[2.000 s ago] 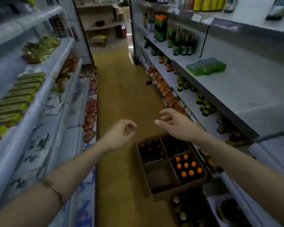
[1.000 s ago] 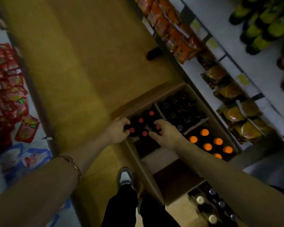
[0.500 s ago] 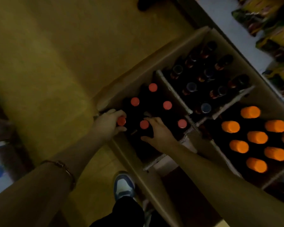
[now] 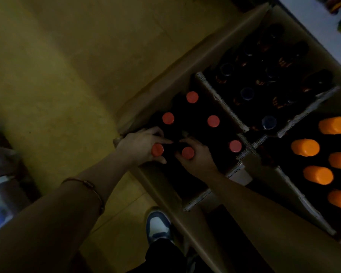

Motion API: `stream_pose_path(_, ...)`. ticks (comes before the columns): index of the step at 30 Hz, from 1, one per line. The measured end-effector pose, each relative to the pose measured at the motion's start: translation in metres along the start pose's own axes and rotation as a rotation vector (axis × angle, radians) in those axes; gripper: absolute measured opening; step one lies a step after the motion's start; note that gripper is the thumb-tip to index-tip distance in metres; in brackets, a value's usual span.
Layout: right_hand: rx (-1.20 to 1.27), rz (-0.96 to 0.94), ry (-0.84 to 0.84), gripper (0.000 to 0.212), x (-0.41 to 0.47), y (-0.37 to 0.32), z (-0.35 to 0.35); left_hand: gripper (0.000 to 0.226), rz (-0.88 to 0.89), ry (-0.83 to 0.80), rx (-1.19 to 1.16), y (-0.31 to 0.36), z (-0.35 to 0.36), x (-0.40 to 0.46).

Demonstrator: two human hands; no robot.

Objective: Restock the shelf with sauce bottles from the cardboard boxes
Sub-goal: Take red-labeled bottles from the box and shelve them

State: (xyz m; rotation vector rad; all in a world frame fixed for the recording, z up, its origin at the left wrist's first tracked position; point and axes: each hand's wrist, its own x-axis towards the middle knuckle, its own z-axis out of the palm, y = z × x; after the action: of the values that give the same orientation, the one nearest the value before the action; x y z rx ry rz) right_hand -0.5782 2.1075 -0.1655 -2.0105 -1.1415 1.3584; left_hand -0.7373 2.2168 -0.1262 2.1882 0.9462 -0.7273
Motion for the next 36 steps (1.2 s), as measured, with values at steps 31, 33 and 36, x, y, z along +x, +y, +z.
stream_pose_path(31,0.113,-0.155,0.366,0.018,-0.254,-0.266,-0.267,0.035,0.124,0.765,-1.013,0.231,-0.198,-0.226)
stream_pose_path(33,0.135,-0.192,0.415,0.013,-0.285,-0.295,-0.297,0.036,0.187,0.783,-0.969,0.260,-0.235,-0.253)
stream_pose_path(36,0.130,-0.257,0.496,0.031,-0.332,-0.338,-0.335,0.032,0.367,0.766,-0.937,0.305,-0.281,-0.292)
